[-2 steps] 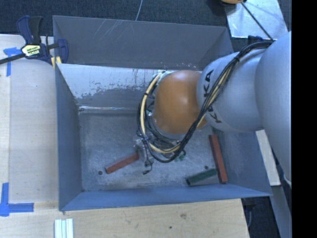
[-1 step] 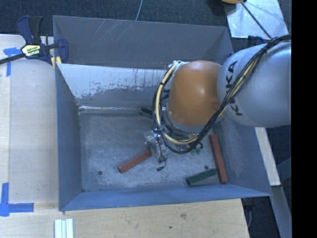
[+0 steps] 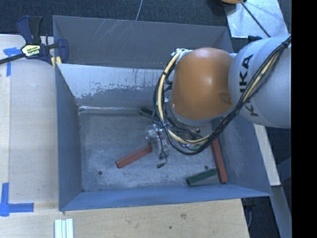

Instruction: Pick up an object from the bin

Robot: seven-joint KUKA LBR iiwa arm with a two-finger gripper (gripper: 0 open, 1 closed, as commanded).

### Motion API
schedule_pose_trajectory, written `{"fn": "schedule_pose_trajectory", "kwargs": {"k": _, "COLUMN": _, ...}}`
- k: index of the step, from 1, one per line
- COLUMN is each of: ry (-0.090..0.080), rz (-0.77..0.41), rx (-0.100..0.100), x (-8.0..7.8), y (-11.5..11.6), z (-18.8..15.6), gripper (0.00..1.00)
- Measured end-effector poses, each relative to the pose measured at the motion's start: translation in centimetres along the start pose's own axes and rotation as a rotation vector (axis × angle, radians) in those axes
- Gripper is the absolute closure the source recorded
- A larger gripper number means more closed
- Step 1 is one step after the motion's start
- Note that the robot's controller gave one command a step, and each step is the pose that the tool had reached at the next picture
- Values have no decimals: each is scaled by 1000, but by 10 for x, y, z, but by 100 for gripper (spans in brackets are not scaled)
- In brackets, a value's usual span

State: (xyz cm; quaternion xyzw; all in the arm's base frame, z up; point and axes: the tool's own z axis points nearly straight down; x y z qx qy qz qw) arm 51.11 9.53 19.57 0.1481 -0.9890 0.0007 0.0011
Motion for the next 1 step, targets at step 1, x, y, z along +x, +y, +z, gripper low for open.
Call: {"fn": "schedule_pose_trajectory", "kwargs": {"k": 1, "ry": -5, "rz": 0, "rx": -2, "x": -7, "y": -19, "z": -57, "gripper": 100}}
